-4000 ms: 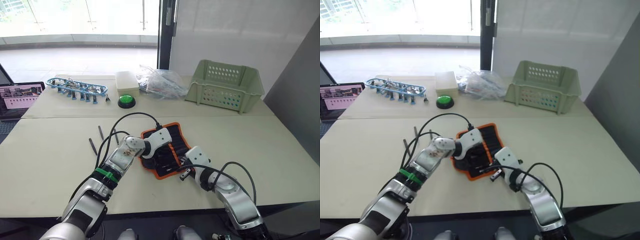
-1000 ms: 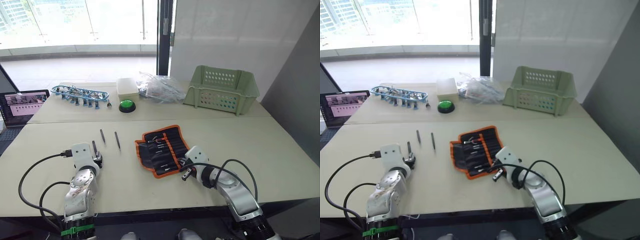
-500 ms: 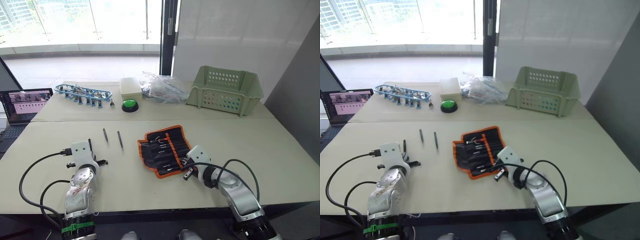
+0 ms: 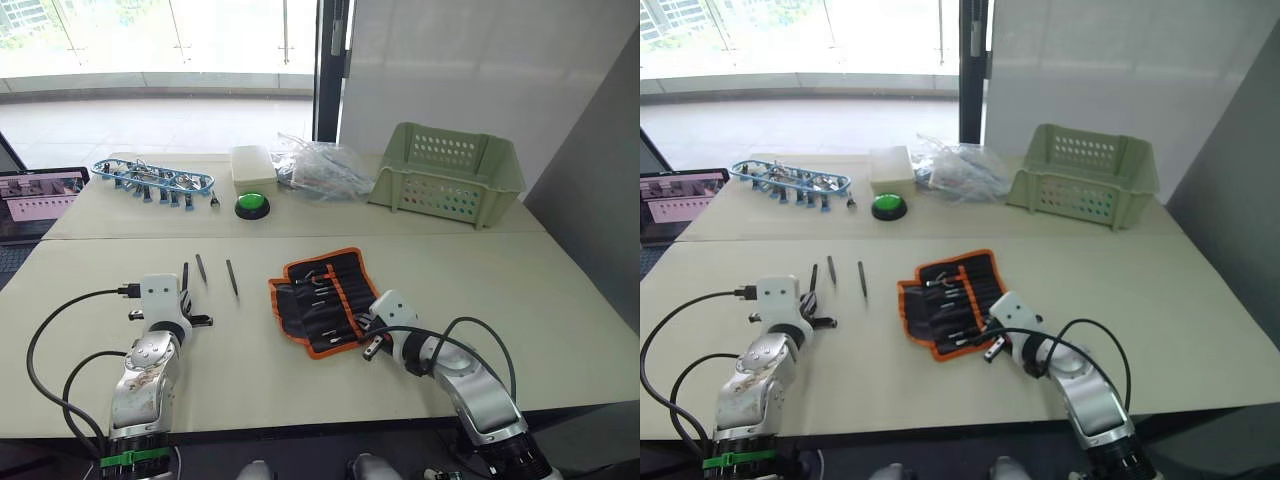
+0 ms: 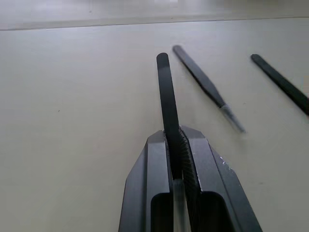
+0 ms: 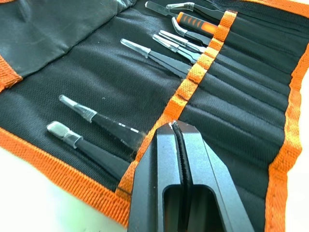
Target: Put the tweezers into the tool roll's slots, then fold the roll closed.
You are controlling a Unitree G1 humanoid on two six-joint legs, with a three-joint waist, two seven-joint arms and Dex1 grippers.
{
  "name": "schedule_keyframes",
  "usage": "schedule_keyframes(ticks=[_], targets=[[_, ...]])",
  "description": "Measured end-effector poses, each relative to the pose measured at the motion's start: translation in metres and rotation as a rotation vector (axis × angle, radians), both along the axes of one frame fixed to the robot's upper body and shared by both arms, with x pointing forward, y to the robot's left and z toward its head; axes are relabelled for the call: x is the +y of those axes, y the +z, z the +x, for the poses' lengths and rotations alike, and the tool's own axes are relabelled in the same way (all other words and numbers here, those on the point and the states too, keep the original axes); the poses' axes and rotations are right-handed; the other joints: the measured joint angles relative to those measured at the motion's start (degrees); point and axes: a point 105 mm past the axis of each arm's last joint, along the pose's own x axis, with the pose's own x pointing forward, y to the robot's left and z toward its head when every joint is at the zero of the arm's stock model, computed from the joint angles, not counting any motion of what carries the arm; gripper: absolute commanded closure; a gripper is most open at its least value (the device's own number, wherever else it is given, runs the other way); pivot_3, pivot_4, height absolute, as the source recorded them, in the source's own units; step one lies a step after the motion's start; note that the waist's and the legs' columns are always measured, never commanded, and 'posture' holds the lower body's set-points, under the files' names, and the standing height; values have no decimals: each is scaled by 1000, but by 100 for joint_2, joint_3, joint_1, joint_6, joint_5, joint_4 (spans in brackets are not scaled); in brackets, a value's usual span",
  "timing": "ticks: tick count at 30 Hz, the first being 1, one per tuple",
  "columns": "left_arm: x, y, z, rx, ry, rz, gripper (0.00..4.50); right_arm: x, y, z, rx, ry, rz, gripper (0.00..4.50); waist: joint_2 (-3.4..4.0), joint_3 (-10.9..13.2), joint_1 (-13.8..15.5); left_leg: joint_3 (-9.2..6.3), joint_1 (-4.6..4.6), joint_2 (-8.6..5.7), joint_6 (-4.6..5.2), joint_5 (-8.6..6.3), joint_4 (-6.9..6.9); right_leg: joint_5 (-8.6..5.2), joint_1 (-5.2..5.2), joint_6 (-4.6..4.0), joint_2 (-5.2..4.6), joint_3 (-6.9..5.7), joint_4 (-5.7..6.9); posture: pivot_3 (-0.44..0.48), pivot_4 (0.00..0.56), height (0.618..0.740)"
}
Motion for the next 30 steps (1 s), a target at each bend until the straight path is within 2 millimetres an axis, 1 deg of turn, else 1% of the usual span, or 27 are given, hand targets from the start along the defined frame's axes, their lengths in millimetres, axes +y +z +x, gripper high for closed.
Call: schedule_keyframes(ticks=[2,3,5,6,8,9,10,11,14,17,20,26,30], targets=[[-15,25,6,-63,-132,17,4453,0,0,-1,1,-1,2,4500,-2,0,1,0,-31,-2,0,0,-3,5,-27,-4,0,2,-1,0,150,725],[-27,38,7,-89,-224,25,4453,0,0,-2,0,-3,2,4500,-1,0,2,0,-34,-3,-5,-3,-7,18,-30,-27,0,3,-2,0,150,725],[-50,53,7,-114,-384,26,4453,1,0,-4,0,-3,7,4500,-1,0,-12,1,-32,-3,-15,-10,-11,19,-28,-32,0,3,-7,0,150,725],[-63,56,6,-106,-475,21,4453,1,0,-4,0,-4,10,4500,-1,0,-26,1,-33,-3,-16,-11,-13,18,-29,-32,-1,4,-9,0,150,725],[-86,54,2,-65,-641,22,4453,2,1,-5,-3,-7,14,4500,0,3,-54,1,-36,-3,-16,-12,-16,11,-30,-25,0,3,-13,0,150,725],[-94,53,0,-46,-696,27,4453,3,1,-5,-3,-8,16,4500,0,4,-60,1,-37,-3,-16,-12,-17,2,-31,-12,1,3,-14,0,150,725],[-105,51,-3,-15,-787,39,4453,3,1,-5,-4,-11,16,4500,1,5,-65,0,-37,-3,-15,-12,-17,-9,-31,2,1,3,-14,0,150,725],[-112,48,-6,7,-843,48,4453,3,1,-6,-4,-12,17,4500,1,5,-69,1,-36,-3,-15,-12,-17,-10,-31,2,1,3,-14,0,150,725],[-123,40,-12,65,-954,65,4453,3,1,-7,-5,-18,18,4500,5,8,-73,1,-37,-2,-14,-13,-17,-12,-31,1,1,3,-14,0,150,725],[-131,34,-11,129,-1033,81,4453,1,0,-7,-8,-39,19,4500,2,10,-59,-1,-37,-2,-13,-12,-14,-15,-30,5,3,1,-12,0,150,725],[-137,32,-8,211,-1097,180,4453,1,0,-8,-7,-57,25,4500,3,11,-58,-1,-37,-4,-13,-12,-11,-16,-29,6,3,3,-12,0,150,725],[-144,18,-12,366,-1174,336,4453,3,1,-11,-12,-70,35,4500,6,13,-63,-2,-47,-4,-9,-15,-13,-24,-35,4,5,2,-6,0,150,725],[-146,21,-12,402,-1204,432,4453,3,1,-12,-13,-75,35,4500,6,13,-58,-2,-47,-4,-9,-15,-11,-25,-36,5,5,2,-5,0,150,725]])
